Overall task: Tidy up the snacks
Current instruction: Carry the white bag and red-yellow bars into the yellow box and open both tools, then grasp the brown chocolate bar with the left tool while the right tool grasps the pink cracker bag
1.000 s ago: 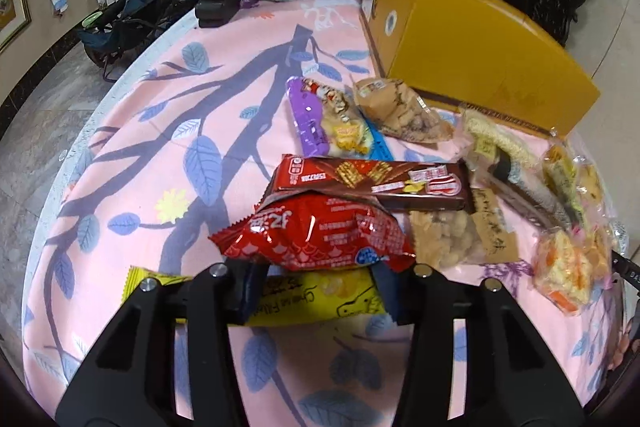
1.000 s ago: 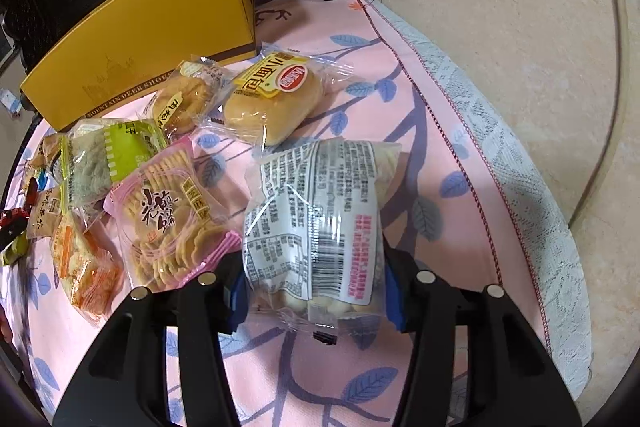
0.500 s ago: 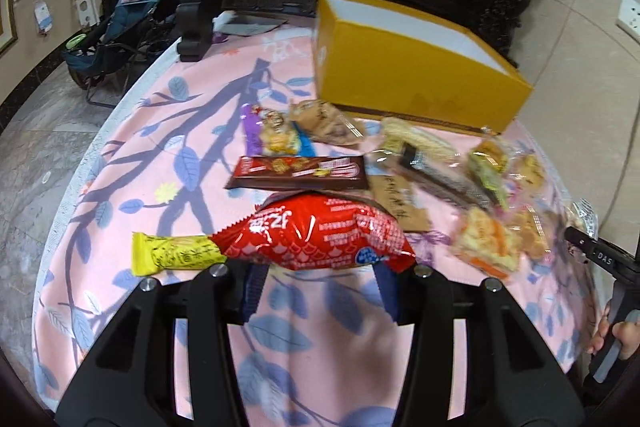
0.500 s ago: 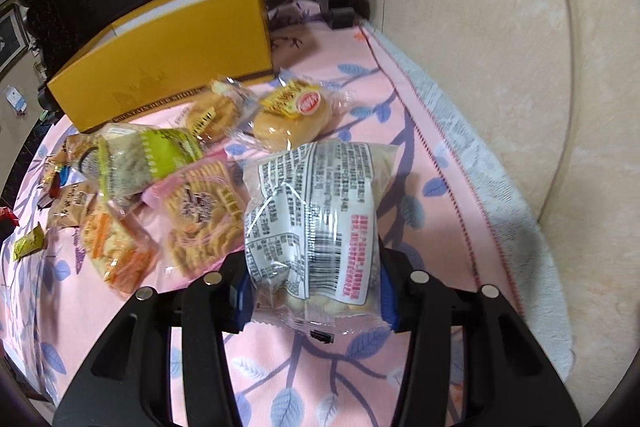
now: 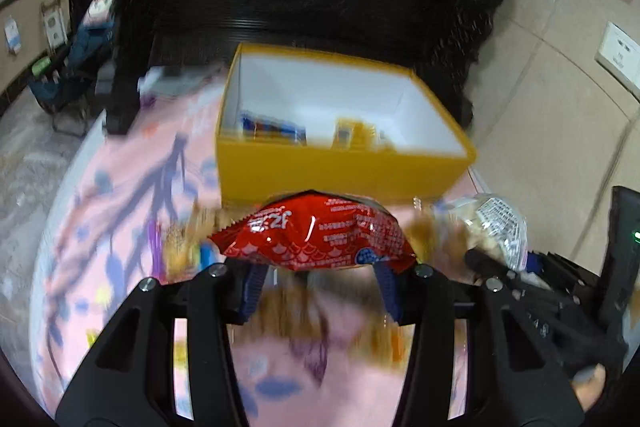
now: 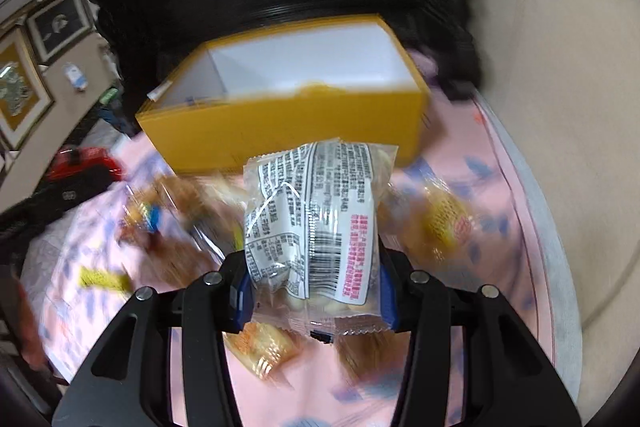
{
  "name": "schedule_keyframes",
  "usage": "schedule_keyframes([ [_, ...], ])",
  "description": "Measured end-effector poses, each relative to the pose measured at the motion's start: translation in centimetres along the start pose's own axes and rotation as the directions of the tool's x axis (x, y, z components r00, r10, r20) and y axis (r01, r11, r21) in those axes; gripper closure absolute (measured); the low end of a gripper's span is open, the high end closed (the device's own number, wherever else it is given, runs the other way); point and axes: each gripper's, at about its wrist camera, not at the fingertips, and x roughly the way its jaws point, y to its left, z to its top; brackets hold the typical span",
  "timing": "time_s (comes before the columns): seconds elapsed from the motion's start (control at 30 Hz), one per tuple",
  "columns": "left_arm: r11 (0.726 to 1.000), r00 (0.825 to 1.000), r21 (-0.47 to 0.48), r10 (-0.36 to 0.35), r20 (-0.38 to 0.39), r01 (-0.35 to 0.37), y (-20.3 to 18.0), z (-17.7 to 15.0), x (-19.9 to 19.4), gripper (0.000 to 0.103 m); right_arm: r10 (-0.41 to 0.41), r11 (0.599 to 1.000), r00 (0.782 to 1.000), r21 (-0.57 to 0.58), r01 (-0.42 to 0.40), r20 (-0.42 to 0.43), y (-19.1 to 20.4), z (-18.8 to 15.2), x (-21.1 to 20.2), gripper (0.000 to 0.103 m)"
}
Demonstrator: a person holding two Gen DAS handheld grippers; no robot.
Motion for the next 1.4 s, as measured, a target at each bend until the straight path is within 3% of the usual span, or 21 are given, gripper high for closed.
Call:
schedule_keyframes([
  [0.1, 1.0, 1.0, 0.017, 0.007, 0.007, -0.007, -1.3, 3.4, 1.3, 0.055, -0.025, 0.999, 0.999, -0.024, 0.025, 0.021, 0.6, 3.8, 0.9, 0.054],
  [0.3, 0.999, 0.999, 0.027, 0.033, 0.003, -0.033, -2.3, 7.1, 4.7, 0.055, -0.026, 1.0, 0.999, -0.012, 0.027, 0.022, -0.1, 9.3, 3.4, 0.054],
  [0.63, 0.999, 0.999, -0.003, 0.041, -0.015, -0.041, -1.1, 10.4, 9.7, 0.054, -0.03, 1.0, 1.0, 0.005, 0.03, 0.004, -1.2, 12.4, 7.9, 0.053],
  [0.7, 0.999, 0.999, -0.015, 0.042, -0.022, -0.043, -0.8, 11.0, 10.5, 0.047, -0.032, 0.999, 0.999, 0.014, 0.032, 0.012, -1.3, 13.2, 8.6, 0.049],
  [0.73, 0.999, 0.998, -0.025, 0.048, -0.027, -0.049, -0.5, 11.3, 11.0, 0.025, -0.049, 0.999, 0.999, 0.008, 0.049, 0.011, -1.2, 13.5, 8.9, 0.034],
  [0.77, 0.997, 0.997, -0.037, 0.066, -0.028, -0.067, -0.2, 11.6, 11.2, 0.011, -0.084, 0.996, 0.996, 0.004, 0.084, 0.019, -1.2, 13.8, 9.2, 0.03],
  [0.87, 0.995, 0.998, -0.076, 0.069, -0.009, -0.069, 1.2, 11.8, 11.1, 0.01, -0.083, 0.997, 0.996, -0.006, 0.083, 0.025, -1.7, 14.0, 9.0, 0.03],
  [1.1, 0.997, 0.999, -0.067, 0.036, -0.001, -0.036, 1.8, 8.9, 7.3, 0.01, -0.036, 0.999, 0.999, 0.001, 0.036, -0.006, -3.1, 10.9, 5.5, 0.03],
  [1.27, 0.998, 0.999, 0.031, 0.049, 0.016, -0.049, 1.7, 2.5, 2.8, 0.01, -0.008, 0.999, 0.997, -0.046, 0.004, -0.075, -3.8, 2.5, 2.5, 0.029],
  [1.4, 0.999, 0.999, 0.018, 0.03, -0.039, -0.03, 3.3, -4.7, 0.6, 0.01, -0.018, 0.999, 0.985, -0.04, 0.012, -0.174, -4.8, -4.8, 2.5, 0.029],
])
